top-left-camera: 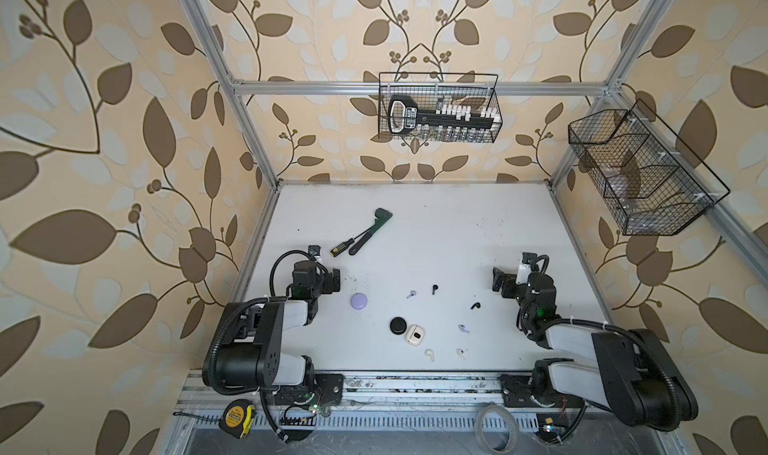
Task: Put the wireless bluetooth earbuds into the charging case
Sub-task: 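Move the right gripper over the cream charging case while the left arm rises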
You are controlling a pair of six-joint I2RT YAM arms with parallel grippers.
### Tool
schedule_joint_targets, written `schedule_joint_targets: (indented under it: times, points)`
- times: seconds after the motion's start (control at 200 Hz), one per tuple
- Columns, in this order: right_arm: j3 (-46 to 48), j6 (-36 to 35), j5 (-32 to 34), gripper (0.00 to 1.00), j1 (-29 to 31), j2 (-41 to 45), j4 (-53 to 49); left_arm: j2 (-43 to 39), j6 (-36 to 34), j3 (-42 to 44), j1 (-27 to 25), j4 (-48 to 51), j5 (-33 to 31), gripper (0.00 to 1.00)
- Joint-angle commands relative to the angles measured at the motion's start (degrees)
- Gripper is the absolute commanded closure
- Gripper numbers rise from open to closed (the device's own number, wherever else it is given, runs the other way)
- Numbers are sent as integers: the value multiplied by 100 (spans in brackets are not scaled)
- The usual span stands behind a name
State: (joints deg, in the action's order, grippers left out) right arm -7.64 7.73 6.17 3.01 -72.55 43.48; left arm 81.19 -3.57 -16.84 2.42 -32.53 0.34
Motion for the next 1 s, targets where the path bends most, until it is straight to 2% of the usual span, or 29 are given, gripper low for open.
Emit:
schedule_joint_targets:
  times: [0.0, 0.775, 0.83, 0.88, 0.92, 0.995]
  points:
    - [-308, -694, 139, 0, -145, -436, 1349, 440, 310, -417, 376, -1185, 1065, 1]
    - [-291, -685, 136, 0, -158, -415, 1369, 416, 335, -429, 380, -1150, 1043, 1]
    - [-375, -655, 250, 0, -147, -273, 1110, 366, 349, -442, 382, -1250, 1068, 1]
    - [-475, -637, 463, 0, -77, 85, 645, 165, 348, -611, 380, -699, 1117, 1]
    - [-563, -577, 891, 0, 53, 450, 110, -263, 486, -858, 381, 78, 976, 1]
    - [-819, -137, 1419, 0, 200, 1158, -977, -676, 861, -1383, 377, 1410, 758, 1]
